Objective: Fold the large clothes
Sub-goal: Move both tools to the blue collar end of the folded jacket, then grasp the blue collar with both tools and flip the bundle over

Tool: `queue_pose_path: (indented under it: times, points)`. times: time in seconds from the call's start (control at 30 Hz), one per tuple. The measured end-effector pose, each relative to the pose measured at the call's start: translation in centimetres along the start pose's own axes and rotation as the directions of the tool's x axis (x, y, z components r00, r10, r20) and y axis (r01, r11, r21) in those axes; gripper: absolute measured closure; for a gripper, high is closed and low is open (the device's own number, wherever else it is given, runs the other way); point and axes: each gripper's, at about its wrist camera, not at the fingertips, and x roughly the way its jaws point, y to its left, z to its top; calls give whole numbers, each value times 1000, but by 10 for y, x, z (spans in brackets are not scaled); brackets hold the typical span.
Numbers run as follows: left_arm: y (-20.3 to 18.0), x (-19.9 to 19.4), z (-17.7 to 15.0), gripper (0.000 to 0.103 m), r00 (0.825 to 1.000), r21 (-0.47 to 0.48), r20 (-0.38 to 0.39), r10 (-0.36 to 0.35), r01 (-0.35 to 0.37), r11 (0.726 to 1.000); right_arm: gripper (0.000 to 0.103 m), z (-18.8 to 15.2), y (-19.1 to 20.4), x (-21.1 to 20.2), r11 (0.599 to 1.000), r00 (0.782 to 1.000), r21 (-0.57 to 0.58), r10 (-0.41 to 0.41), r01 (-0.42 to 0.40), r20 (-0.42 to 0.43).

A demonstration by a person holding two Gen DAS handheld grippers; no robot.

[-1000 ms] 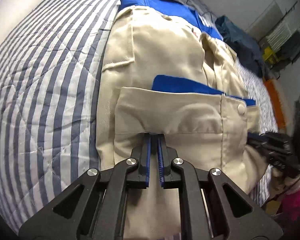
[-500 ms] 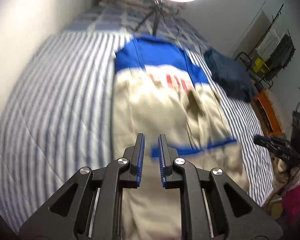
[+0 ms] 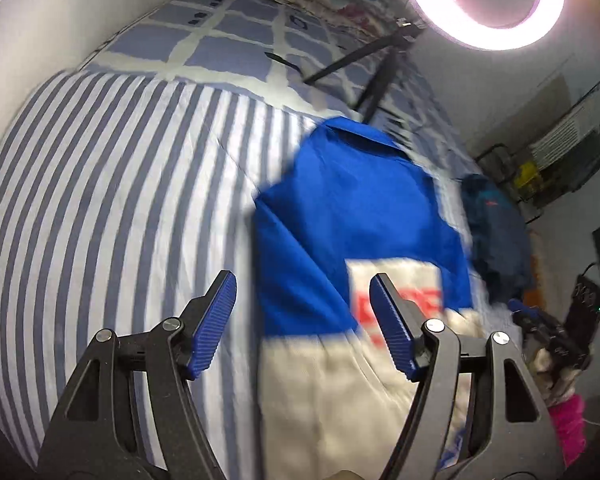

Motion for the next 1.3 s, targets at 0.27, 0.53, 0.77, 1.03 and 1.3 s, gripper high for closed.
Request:
queue_pose_path:
  times: [0.27,0.53,0.77,1.03,1.3]
  points:
    - [31,69,46,32,1000,-51,-14,-17,17,999,61,53,-39,76,998,999,53,-45,46,-7]
    - [11,105,66,41,995,2,-38,-92,92,996,55,85,-51,135,997,999,81,-12,16,-39]
    - [-18,115,60,98,998,127,-36,-44,48,991,73,85,-38,146,999,999,11,-48,48,1]
    - [-43,80,49,103,997,202,79,-3,-13,979,99,88,-25,132,996,995,-29,-83,85,49]
    - [-73,15,22,103,985,286,165,-58,8,958,100,92,2,77,995,984,-38,-80,88,161]
